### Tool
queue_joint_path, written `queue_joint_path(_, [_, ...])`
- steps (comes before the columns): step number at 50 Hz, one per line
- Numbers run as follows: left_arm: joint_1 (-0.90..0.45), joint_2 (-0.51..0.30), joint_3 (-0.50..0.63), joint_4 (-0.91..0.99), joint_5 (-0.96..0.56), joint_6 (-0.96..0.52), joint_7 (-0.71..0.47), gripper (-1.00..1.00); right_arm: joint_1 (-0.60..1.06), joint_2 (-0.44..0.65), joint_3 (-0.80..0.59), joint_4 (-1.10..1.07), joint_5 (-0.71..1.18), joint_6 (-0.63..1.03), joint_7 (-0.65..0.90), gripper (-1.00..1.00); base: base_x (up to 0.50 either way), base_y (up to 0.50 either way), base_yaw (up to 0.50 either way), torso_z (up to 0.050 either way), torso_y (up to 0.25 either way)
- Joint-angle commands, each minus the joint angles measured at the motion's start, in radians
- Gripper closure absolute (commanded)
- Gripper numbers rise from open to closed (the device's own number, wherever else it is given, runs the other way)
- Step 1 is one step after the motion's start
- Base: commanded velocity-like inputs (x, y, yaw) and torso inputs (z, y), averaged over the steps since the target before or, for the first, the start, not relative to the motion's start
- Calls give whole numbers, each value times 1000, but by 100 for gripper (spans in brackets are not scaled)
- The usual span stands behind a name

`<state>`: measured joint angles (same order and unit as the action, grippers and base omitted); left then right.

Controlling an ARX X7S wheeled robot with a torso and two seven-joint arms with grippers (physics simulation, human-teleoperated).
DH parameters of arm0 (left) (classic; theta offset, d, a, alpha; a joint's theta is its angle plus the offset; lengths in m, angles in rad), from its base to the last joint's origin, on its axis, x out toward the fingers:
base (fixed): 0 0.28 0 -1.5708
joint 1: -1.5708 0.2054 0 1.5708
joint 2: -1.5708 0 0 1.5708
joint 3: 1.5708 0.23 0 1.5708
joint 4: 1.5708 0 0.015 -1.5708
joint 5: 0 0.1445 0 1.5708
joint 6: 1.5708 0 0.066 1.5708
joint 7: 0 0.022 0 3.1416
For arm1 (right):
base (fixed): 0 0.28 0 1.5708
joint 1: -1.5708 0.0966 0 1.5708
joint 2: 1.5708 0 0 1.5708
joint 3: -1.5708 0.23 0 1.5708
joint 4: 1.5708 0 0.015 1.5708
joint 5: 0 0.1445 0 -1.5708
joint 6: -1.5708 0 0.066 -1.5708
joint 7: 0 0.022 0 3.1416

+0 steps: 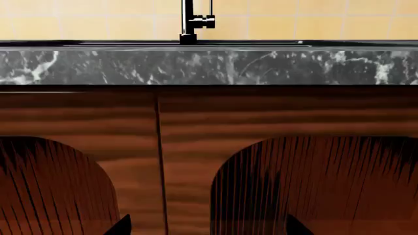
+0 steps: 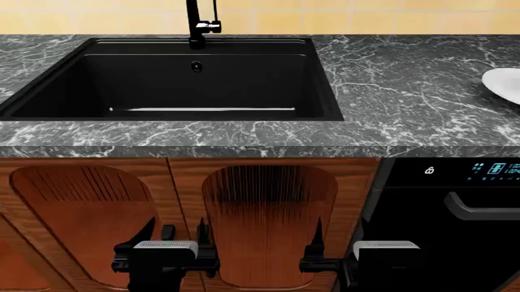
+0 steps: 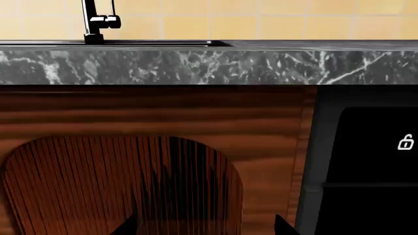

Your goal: Move the dessert items from the plate to the tray.

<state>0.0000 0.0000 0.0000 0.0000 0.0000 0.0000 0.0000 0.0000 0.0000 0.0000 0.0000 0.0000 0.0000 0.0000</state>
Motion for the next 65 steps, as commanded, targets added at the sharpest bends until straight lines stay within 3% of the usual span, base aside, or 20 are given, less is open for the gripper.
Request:
queue_joint_path(1, [-2,-15,21,-5,-13,-3,-21,-100,5,16,-19,4,7,-1,25,-100,0,0,0,0,0])
queue_joint_path(9, [19,-77,128,31,93,44,-31,-100,-31,50,-47,-91,20,-92,49,-100,0,0,0,0,0])
queue_joint_path(12, [34,-96,146,130,167,89,-64,-100,-42,57,-37,-159,40,-136,60,-100,0,0,0,0,0])
queue_joint_path(19, [65,-113,112,368,316,16,-143,-100,-51,82,-18,-280,54,-154,86,-100,0,0,0,0,0])
queue_joint_path(36, [68,-132,128,350,241,2,-127,-100,-39,130,-30,-375,103,19,87,-100,0,-412,0,0,0])
queue_joint_path(65, [67,-160,139,347,171,-8,-148,-100,-38,184,-40,-441,182,68,72,-100,0,-500,0,0,0])
